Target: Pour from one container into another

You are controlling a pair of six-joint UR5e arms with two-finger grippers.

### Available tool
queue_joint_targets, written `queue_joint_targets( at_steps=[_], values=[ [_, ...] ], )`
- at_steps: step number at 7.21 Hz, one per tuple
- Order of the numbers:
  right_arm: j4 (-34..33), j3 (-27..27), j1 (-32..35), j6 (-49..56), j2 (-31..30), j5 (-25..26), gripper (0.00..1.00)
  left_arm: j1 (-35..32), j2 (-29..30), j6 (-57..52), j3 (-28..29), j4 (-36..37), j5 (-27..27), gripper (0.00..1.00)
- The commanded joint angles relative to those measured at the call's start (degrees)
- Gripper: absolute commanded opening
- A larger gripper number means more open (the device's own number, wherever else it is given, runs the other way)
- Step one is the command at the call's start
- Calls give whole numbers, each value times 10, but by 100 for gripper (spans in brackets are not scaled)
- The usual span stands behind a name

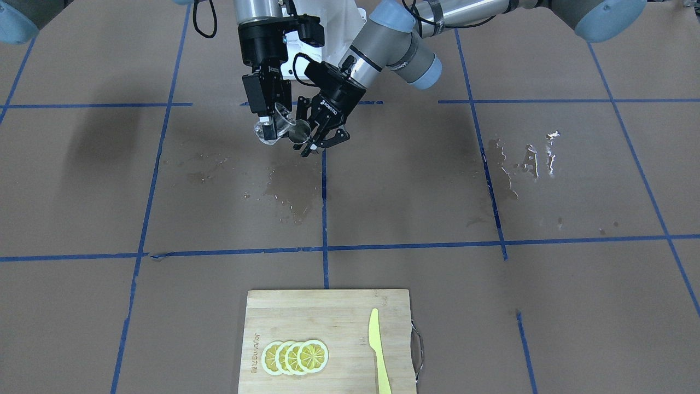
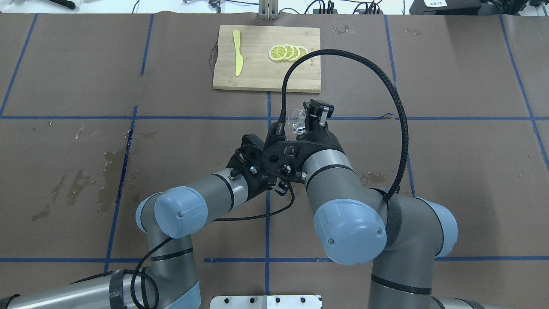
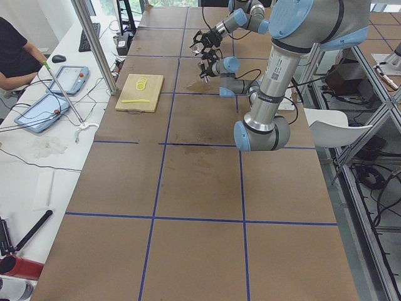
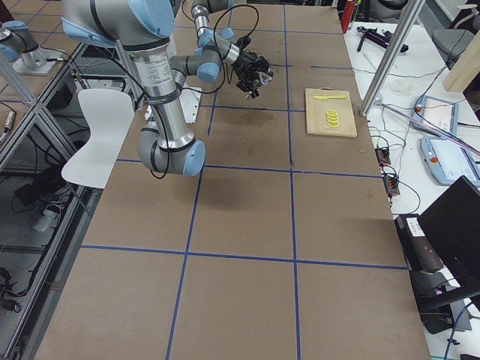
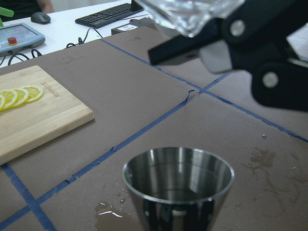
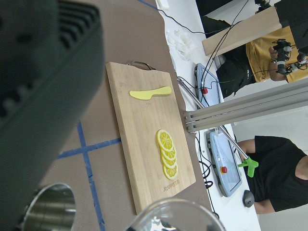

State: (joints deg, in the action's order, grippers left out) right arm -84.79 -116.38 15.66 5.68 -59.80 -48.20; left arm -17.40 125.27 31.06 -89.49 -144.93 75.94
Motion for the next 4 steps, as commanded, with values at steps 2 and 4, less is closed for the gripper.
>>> queue_joint_targets(
  at_steps=[2,4],
  values=[
    [1,-1,-1,36,1,6,0,0,0,0,0,0,0,0],
    [1,-2,-2,50,0,10,0,-1,0,0,0,-1,0,0]
  ],
)
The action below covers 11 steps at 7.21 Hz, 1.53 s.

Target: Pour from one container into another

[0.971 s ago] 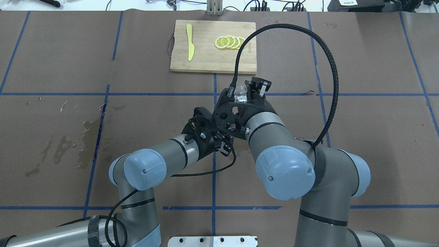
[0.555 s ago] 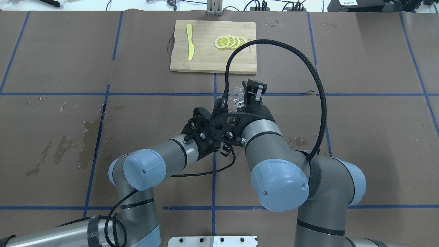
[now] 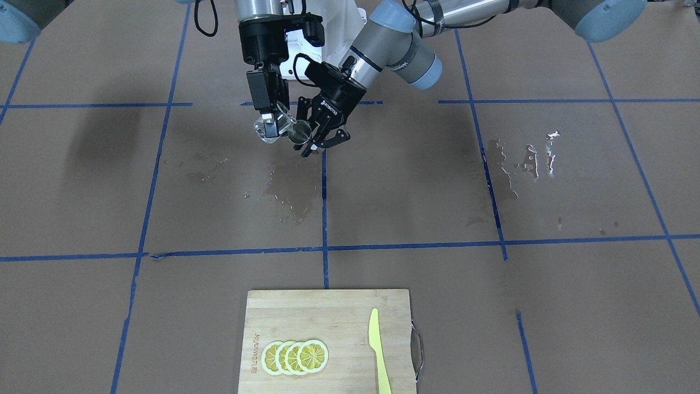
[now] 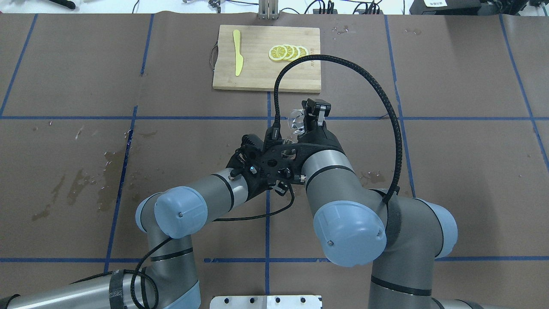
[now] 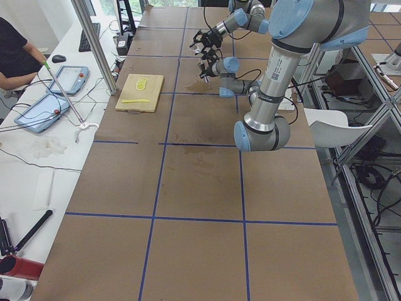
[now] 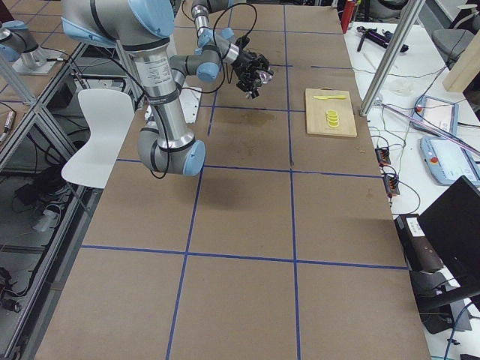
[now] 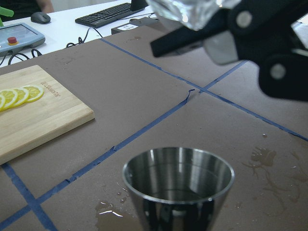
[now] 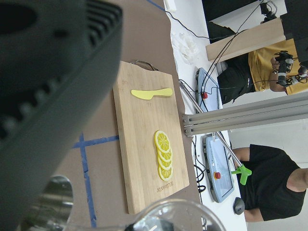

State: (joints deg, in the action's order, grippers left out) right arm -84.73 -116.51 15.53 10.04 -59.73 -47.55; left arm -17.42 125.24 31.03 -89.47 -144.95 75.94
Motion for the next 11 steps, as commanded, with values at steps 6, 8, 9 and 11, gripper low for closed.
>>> queue_joint_targets(
  at_steps=[6,8,9,11],
  values=[
    [-17,9,-6,38,24,20,0,0,1,3,3,-1,0,0],
    [-18,11,-9,76,24,39,0,0,1,3,3,-2,0,0],
    [-18,11,-10,92,24,45,0,0,1,3,3,-2,0,0],
    [-18,19,-11,122,25,68,0,0,1,3,3,-2,0,0]
  ],
)
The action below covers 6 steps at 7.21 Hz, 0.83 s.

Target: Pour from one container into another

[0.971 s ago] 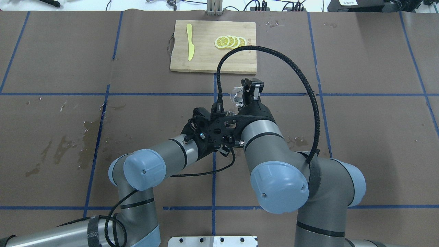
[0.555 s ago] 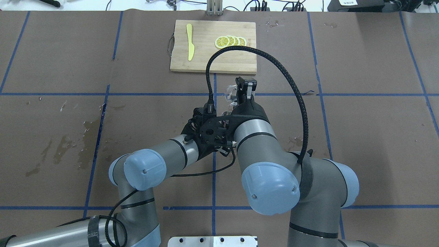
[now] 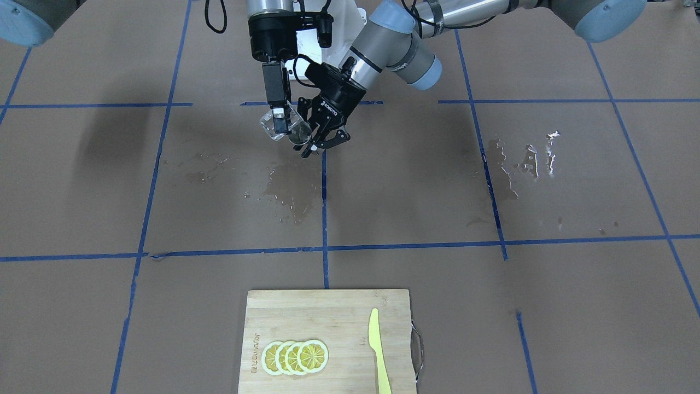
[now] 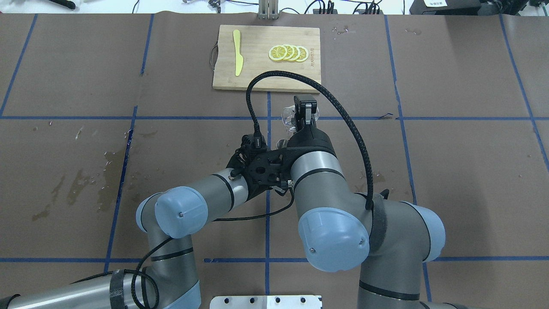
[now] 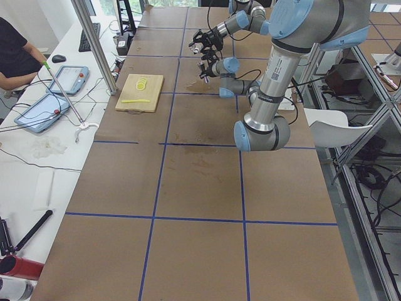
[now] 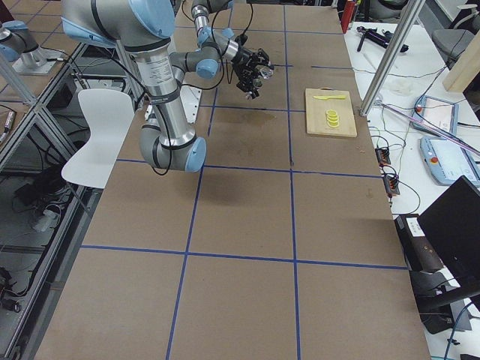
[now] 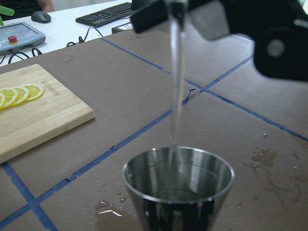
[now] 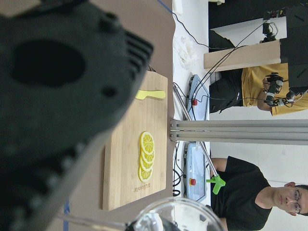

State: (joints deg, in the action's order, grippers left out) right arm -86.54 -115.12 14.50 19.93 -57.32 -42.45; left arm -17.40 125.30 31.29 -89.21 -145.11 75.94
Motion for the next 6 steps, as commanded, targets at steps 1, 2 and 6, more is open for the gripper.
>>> queue_joint_targets(
  at_steps=[1,2,6],
  values=[
    [1,9,-2,28,1,25,0,0,0,0,0,0,0,0],
    [1,9,-3,28,1,25,0,0,-1,0,0,0,0,0],
    [0,6,-8,29,3,45,0,0,0,1,0,0,0,0]
  ],
)
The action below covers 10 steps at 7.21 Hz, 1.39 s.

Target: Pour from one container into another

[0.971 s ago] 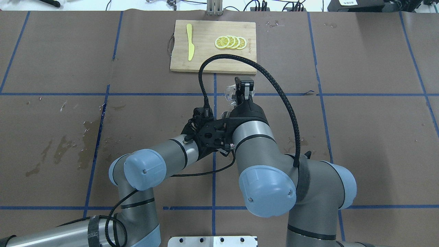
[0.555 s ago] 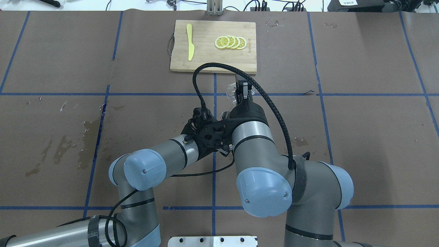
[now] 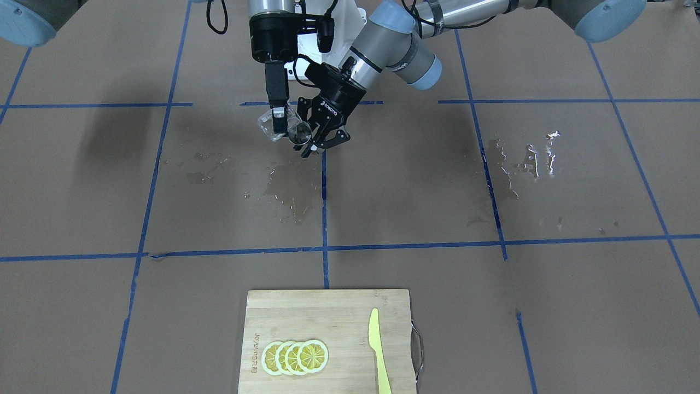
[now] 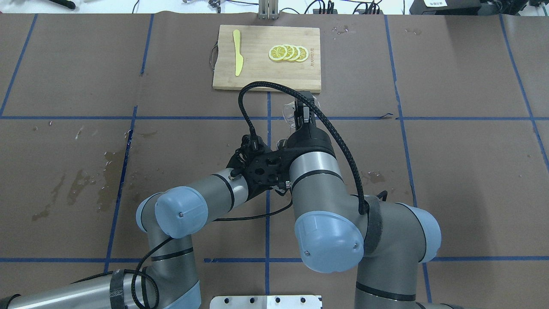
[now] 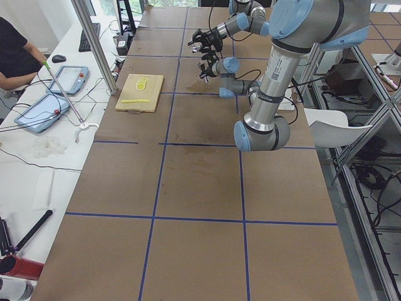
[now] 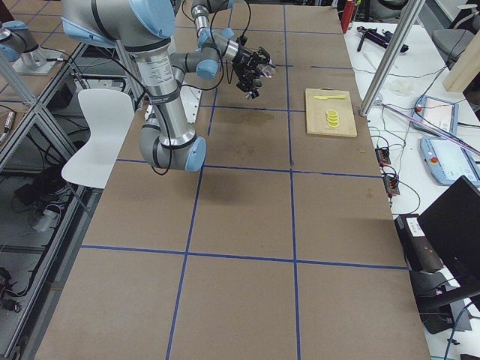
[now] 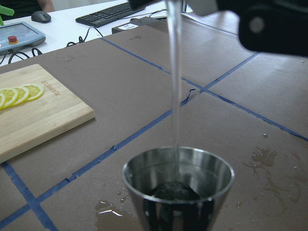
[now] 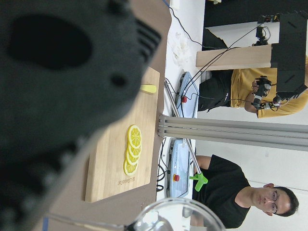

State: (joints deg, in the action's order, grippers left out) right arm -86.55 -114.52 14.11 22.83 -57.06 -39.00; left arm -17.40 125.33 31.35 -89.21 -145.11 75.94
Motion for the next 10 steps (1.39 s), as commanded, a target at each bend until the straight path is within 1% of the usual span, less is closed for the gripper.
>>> queue_joint_targets(
  at_steps=[1,2,3,10],
  values=[
    [0,1,-9,2,0,20,0,0,0,1,-1,-1,-1,0],
    [0,1,-15,6,0,32,0,0,0,1,-1,-1,-1,0],
    [0,1,-17,7,3,34,0,0,-1,1,-1,-1,-1,0],
    [11,-3,-16,-3,9,32,0,0,-2,1,-2,-1,-1,0]
  ],
)
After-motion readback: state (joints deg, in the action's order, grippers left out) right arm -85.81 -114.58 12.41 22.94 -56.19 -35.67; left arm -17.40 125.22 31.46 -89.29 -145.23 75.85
